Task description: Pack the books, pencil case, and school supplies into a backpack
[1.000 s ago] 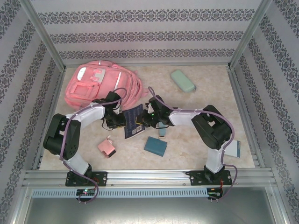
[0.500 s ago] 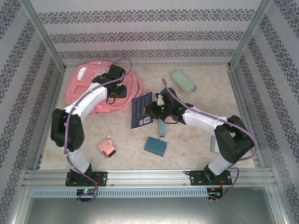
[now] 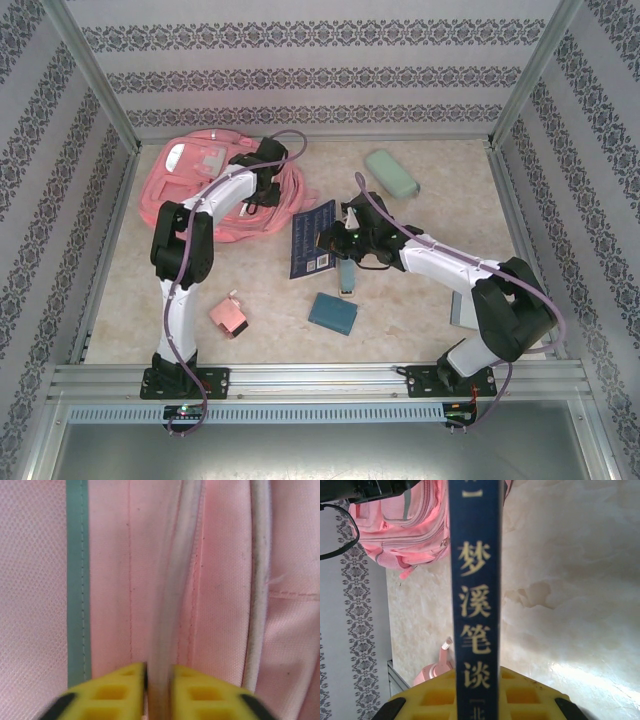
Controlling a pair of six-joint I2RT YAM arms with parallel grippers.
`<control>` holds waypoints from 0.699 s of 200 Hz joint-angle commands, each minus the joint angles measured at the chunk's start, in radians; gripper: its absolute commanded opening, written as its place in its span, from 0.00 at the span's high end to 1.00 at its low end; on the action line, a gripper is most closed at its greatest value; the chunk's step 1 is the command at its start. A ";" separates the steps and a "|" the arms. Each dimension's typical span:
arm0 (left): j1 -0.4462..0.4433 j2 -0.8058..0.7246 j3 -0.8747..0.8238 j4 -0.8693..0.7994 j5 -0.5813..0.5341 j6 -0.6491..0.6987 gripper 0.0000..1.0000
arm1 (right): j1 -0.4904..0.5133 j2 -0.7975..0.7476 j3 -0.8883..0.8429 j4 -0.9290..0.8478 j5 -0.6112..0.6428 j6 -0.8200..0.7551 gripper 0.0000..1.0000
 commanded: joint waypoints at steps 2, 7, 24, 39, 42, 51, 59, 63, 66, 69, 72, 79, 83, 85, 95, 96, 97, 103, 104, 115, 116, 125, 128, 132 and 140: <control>-0.006 -0.024 0.025 -0.056 -0.006 0.009 1.00 | -0.014 -0.038 -0.003 0.026 0.019 -0.014 1.00; -0.005 -0.037 0.026 -0.054 0.004 0.005 1.00 | -0.016 -0.036 -0.001 0.031 0.022 -0.012 1.00; -0.006 -0.092 0.031 -0.057 0.048 -0.008 1.00 | -0.023 -0.026 0.010 0.054 0.031 0.000 1.00; -0.006 -0.147 0.034 -0.058 0.092 -0.017 1.00 | -0.029 -0.009 0.034 0.079 0.029 0.009 1.00; -0.005 -0.162 0.035 -0.059 0.098 -0.019 1.00 | -0.030 -0.007 0.041 0.082 0.027 0.009 1.00; -0.006 -0.193 0.036 -0.057 0.119 -0.026 1.00 | -0.033 0.002 0.061 0.096 0.024 0.012 1.00; -0.002 -0.225 0.038 -0.057 0.141 -0.036 1.00 | -0.035 0.011 0.078 0.109 0.019 0.013 1.00; 0.001 -0.240 0.039 -0.056 0.158 -0.044 1.00 | -0.036 0.017 0.085 0.118 0.018 0.015 1.00; 0.004 -0.250 0.040 -0.054 0.173 -0.049 1.00 | -0.037 0.020 0.090 0.124 0.017 0.016 1.00; 0.008 -0.260 0.040 -0.052 0.190 -0.053 1.00 | -0.037 0.023 0.096 0.132 0.016 0.017 1.00; 0.012 -0.271 0.040 -0.050 0.207 -0.060 1.00 | -0.037 0.027 0.101 0.141 0.016 0.020 1.00; 0.023 -0.293 0.039 -0.045 0.244 -0.073 1.00 | -0.037 0.038 0.116 0.156 0.014 0.025 1.00; 0.027 -0.305 0.038 -0.042 0.257 -0.080 1.00 | -0.037 0.045 0.123 0.164 0.014 0.029 1.00; 0.030 -0.310 0.038 -0.040 0.265 -0.083 1.00 | -0.037 0.048 0.126 0.168 0.013 0.032 1.00; 0.045 -0.334 0.038 -0.036 0.306 -0.096 1.00 | -0.037 0.070 0.145 0.195 0.012 0.048 1.00; 0.047 -0.335 0.038 -0.035 0.308 -0.098 1.00 | -0.037 0.073 0.146 0.197 0.011 0.050 1.00; 0.049 -0.337 0.038 -0.035 0.313 -0.098 1.00 | -0.037 0.075 0.148 0.200 0.012 0.051 1.00; 0.057 -0.351 0.038 -0.032 0.341 -0.103 1.00 | -0.037 0.091 0.158 0.218 0.010 0.060 1.00; 0.058 -0.352 0.037 -0.032 0.346 -0.104 1.00 | -0.037 0.093 0.161 0.220 0.010 0.064 1.00; 0.076 -0.372 0.038 -0.027 0.389 -0.108 1.00 | -0.037 0.130 0.179 0.257 0.003 0.085 1.00; 0.077 -0.373 0.038 -0.027 0.391 -0.109 1.00 | -0.037 0.132 0.181 0.261 0.002 0.088 1.00; 0.091 -0.384 0.043 -0.029 0.425 -0.112 1.00 | -0.035 0.162 0.198 0.293 -0.005 0.106 1.00; 0.097 -0.388 0.045 -0.029 0.434 -0.114 1.00 | -0.034 0.171 0.203 0.303 -0.006 0.111 1.00; 0.105 -0.392 0.047 -0.032 0.450 -0.117 1.00 | -0.032 0.183 0.211 0.316 -0.006 0.119 1.00; 0.125 -0.399 0.052 -0.032 0.481 -0.124 1.00 | -0.029 0.206 0.224 0.335 -0.003 0.135 1.00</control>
